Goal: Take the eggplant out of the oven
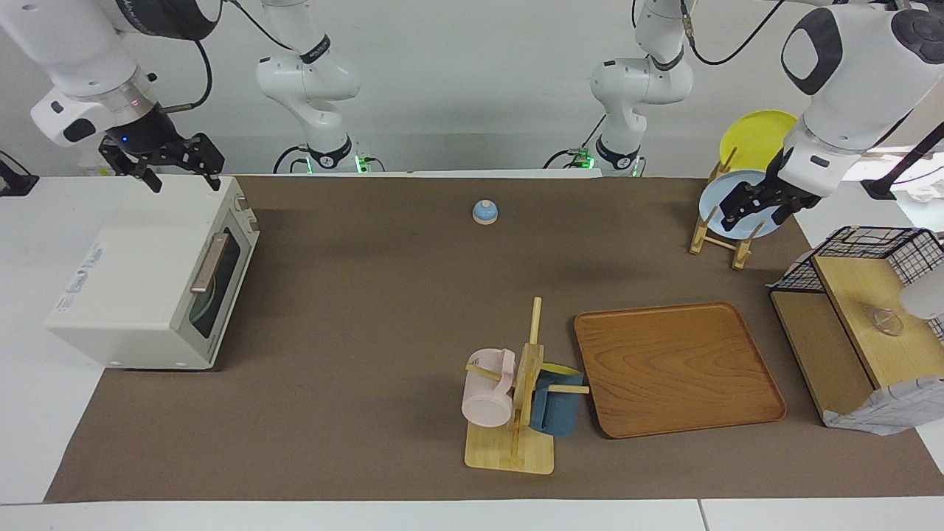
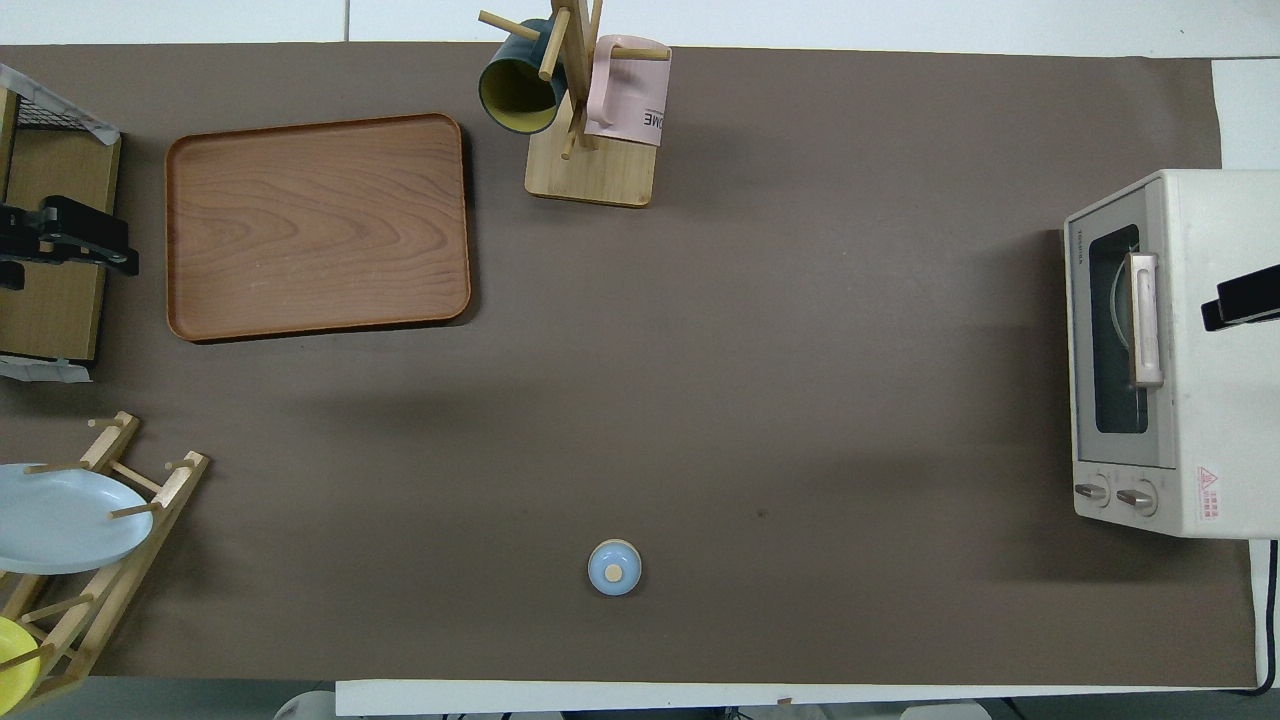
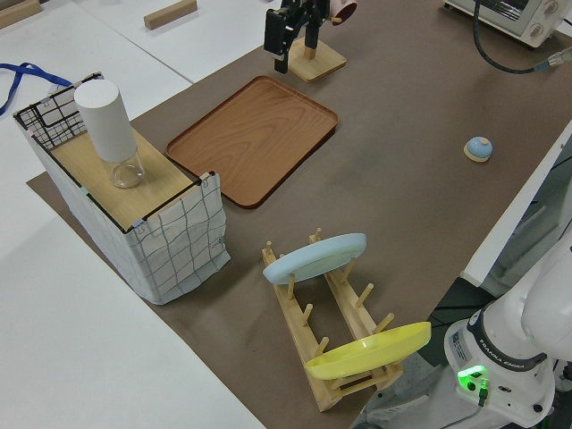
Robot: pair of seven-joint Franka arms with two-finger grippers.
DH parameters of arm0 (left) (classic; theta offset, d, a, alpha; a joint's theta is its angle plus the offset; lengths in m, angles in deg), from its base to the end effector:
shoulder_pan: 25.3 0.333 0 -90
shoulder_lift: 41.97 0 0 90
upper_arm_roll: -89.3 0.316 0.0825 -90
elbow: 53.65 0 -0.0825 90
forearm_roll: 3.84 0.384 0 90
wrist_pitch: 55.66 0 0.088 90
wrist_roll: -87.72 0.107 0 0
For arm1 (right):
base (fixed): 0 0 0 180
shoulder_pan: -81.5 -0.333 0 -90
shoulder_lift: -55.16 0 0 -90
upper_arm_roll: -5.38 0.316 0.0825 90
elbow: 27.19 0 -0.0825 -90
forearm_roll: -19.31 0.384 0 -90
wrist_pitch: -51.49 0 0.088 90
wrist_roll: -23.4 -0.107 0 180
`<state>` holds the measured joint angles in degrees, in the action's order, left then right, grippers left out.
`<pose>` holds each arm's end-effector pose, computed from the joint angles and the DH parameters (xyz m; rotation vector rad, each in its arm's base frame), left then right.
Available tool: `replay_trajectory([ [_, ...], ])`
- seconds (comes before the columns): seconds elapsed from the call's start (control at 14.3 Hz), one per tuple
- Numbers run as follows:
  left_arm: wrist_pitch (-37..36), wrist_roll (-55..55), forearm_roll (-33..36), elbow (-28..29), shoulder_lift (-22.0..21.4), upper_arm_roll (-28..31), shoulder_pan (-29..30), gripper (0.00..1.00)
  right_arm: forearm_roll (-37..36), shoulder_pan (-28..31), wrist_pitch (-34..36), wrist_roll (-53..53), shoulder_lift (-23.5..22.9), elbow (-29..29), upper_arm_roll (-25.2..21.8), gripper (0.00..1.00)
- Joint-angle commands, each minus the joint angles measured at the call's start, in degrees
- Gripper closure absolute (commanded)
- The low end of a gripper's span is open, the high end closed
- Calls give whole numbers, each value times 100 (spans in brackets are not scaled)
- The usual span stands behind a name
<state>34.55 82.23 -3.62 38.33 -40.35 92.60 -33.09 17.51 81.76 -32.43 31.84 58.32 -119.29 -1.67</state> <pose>0.5596 -0.0440 0.5928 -3.1296 -0.0272 0.0914 0.5208 -0.0724 0.6282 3.1259 0.0285 -0.1417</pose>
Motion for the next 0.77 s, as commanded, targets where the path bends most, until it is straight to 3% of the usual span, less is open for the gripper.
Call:
replay_trajectory([
  [0.0,-100,4,-39,-13,-30,-13,50,0,-93,9,-28,-18,9,26,37,1],
  [0.49,-100,4,-39,-13,-30,-13,50,0,-110,-105,-292,35,-18,-97,55,1],
  [0.56,-100,4,-39,-13,-30,-13,50,0,-110,-105,-300,0,0,-158,63,4],
  [0.7,-100,4,-39,-13,-30,-22,50,0,-101,-88,-562,17,166,-621,64,74],
])
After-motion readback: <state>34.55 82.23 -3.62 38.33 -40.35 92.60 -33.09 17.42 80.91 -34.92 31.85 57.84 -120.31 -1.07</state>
